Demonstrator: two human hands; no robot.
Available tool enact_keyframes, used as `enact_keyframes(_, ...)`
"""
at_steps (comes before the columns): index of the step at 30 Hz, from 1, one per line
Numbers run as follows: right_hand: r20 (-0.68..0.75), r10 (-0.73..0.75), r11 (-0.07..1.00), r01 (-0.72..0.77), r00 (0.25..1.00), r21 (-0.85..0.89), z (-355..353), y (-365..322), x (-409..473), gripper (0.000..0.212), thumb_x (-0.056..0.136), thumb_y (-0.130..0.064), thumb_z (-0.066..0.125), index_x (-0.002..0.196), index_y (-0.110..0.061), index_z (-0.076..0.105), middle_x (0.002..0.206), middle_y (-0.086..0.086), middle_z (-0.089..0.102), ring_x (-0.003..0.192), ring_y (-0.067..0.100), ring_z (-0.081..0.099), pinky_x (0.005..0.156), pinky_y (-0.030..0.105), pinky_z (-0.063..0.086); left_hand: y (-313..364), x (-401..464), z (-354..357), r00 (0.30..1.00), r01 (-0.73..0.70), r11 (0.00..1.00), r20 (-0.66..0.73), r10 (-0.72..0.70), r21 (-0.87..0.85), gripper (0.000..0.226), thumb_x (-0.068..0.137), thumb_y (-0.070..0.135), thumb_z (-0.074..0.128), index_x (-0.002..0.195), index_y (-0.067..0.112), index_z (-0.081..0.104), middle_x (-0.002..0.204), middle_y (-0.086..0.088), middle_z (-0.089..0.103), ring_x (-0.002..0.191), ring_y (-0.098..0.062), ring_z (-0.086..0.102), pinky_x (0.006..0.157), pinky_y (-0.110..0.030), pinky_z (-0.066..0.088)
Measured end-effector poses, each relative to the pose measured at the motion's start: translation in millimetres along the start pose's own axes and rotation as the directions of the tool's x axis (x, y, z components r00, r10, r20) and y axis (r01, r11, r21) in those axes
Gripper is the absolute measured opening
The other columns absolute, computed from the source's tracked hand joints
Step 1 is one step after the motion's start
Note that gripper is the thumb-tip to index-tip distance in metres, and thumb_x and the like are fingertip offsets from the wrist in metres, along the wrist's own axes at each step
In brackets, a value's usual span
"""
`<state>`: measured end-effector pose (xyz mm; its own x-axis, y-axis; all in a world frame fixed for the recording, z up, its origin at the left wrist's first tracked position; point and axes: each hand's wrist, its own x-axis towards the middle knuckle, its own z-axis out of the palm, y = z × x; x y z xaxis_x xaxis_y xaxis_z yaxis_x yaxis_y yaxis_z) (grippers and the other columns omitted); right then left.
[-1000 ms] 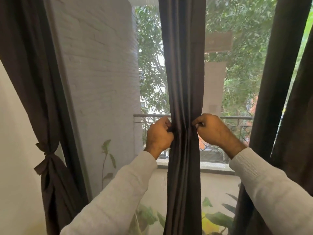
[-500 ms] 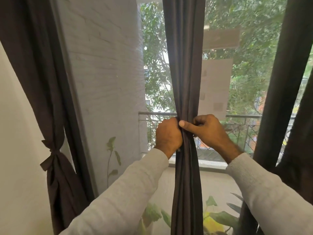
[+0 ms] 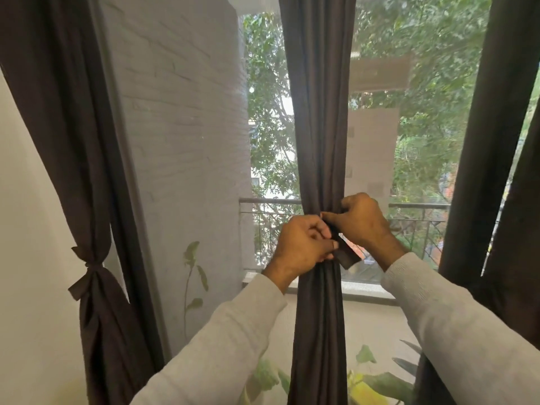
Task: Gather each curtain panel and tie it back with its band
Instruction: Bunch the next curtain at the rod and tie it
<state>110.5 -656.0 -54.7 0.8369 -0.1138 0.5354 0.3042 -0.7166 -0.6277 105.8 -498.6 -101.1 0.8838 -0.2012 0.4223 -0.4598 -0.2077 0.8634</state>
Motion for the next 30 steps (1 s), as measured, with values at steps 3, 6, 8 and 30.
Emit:
enact_keyframes(3, 0.287, -0.012, 0.969, -0.06, 0.958, 0.242, -17.0, 7.6, 4.6, 0.014, 0.091, -0.015, 0.082, 0.078, -0.011, 0.08, 0.071, 0.008, 0.074, 0.065, 0.017, 0.065, 0.066, 0.035, 0.054, -13.1, 10.1, 0.1, 0.998, 0.048, 0.994, -0.039, -0.052, -0.1, 0.023, 0.086, -0.008, 0.084, 0.083, 0.009, 0.068, 0.066, -0.011, 0.07, 0.06, -0.024, 0.073, 0.057, -0.027, 0.06)
enact_keyframes(6, 0.349, -0.073, 0.933, -0.06, 0.934, 0.355, -34.6, 20.4, 4.5, 0.011, 0.09, 0.004, 0.078, 0.098, -0.003, 0.078, 0.085, 0.017, 0.076, 0.077, 0.024, 0.068, 0.077, 0.042, 0.058, -23.2, 16.6, -1.1, 0.993, 0.089, 0.984, -0.065, -0.1, -0.155, 0.024, 0.085, -0.008, 0.084, 0.079, 0.012, 0.073, 0.064, -0.002, 0.072, 0.058, -0.018, 0.07, 0.06, -0.028, 0.059)
enact_keyframes(8, 0.241, -0.088, 0.92, -0.014, 0.966, 0.393, -38.1, 20.4, 0.0, 0.019, 0.083, 0.008, 0.083, 0.095, -0.001, 0.071, 0.074, 0.012, 0.071, 0.069, 0.024, 0.067, 0.074, 0.043, 0.058, -25.7, 20.5, 0.4, 0.992, 0.094, 0.982, -0.069, -0.106, -0.161, 0.023, 0.085, -0.006, 0.085, 0.079, 0.014, 0.076, 0.067, -0.004, 0.075, 0.06, -0.019, 0.071, 0.063, -0.031, 0.06)
enact_keyframes(30, 0.135, -0.248, 0.844, 0.145, 0.959, 0.516, -39.3, 41.9, -34.4, 0.034, 0.093, 0.016, 0.068, 0.109, -0.009, 0.053, 0.099, 0.014, 0.08, 0.101, 0.03, 0.075, 0.089, 0.047, 0.056, 2.3, 50.4, -19.0, 0.882, 0.372, 0.871, 0.414, -0.225, -0.321, 0.013, 0.097, 0.008, 0.077, 0.098, -0.005, 0.075, 0.091, -0.022, 0.077, 0.087, -0.031, 0.08, 0.085, -0.043, 0.068)
